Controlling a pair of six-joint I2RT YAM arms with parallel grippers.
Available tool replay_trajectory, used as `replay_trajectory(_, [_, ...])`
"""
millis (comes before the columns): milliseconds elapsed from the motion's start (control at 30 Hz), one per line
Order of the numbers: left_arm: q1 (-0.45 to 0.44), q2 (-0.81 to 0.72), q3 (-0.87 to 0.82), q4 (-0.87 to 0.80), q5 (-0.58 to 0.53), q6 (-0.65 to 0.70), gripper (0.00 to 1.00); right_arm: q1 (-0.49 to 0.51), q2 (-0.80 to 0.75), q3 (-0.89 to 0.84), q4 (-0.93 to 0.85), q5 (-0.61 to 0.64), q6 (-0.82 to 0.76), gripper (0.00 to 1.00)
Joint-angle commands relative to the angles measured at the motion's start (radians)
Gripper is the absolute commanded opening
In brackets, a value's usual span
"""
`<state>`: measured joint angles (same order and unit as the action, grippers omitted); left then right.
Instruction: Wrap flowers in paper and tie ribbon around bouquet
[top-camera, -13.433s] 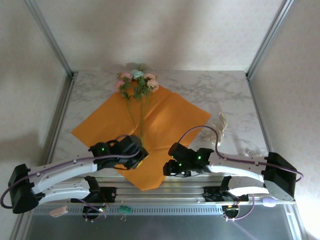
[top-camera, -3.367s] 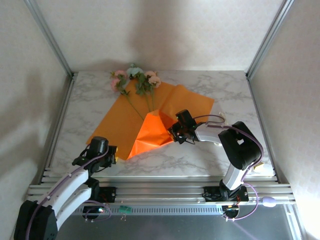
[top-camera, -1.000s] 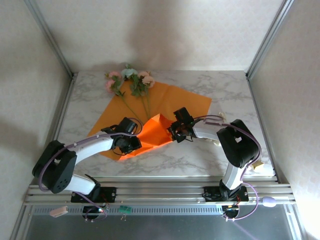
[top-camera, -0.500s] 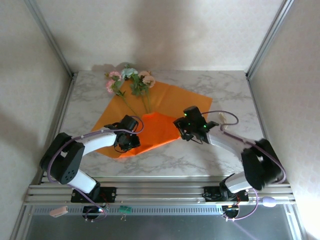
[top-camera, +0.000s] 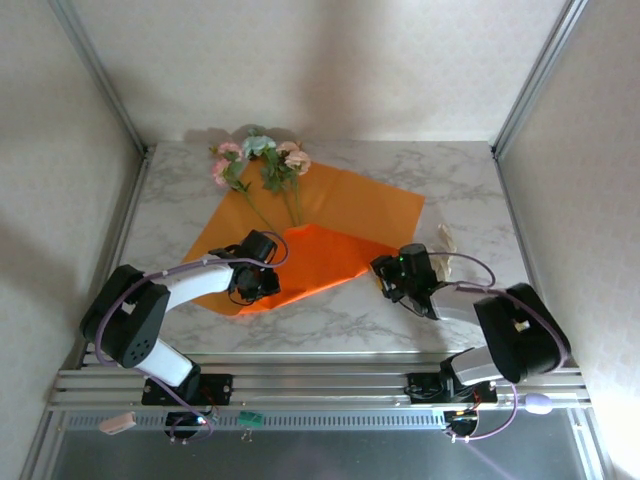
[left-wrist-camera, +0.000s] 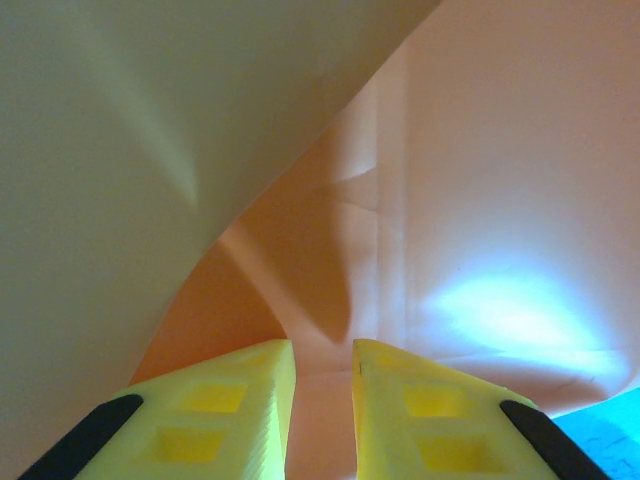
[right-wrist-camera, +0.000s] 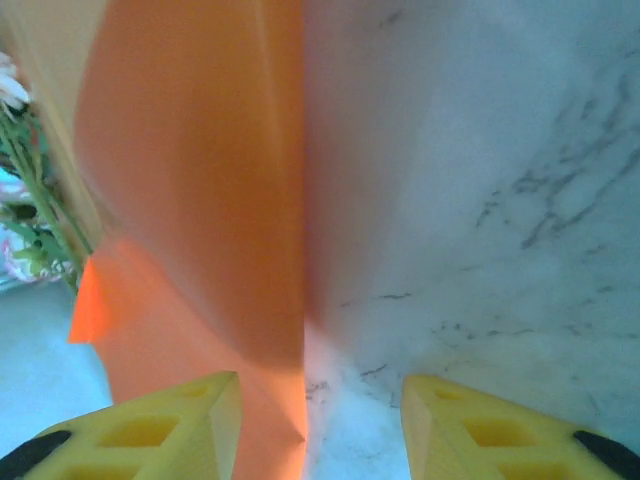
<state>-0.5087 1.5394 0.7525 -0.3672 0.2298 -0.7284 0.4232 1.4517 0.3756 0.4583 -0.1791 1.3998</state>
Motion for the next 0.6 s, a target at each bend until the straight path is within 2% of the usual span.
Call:
replay_trajectory(0, [0.011,0.028,0.005,-0.029,-0.06,0.03,0.21,-0.027,0.176,-0.002,0.266,-0.017,-0.004,0.45])
replay_trajectory(133, [0.014,0.038,0.009,-0.03,-0.062,0.038,0.2,-0.027,0.294,-0.003,0.386,-0.038,0.042,0.35])
replay_trajectory(267, [0.016,0.043,0.01,-0.03,-0.06,0.039,0.21,-0.02,0.328,-0.025,0.451,-0.035,0.07,0.33])
replay_trajectory(567, [0.016,0.062,0.008,-0.018,-0.056,0.043,0.2,0.059,0.286,-0.001,0.342,-0.03,0.023,0.37])
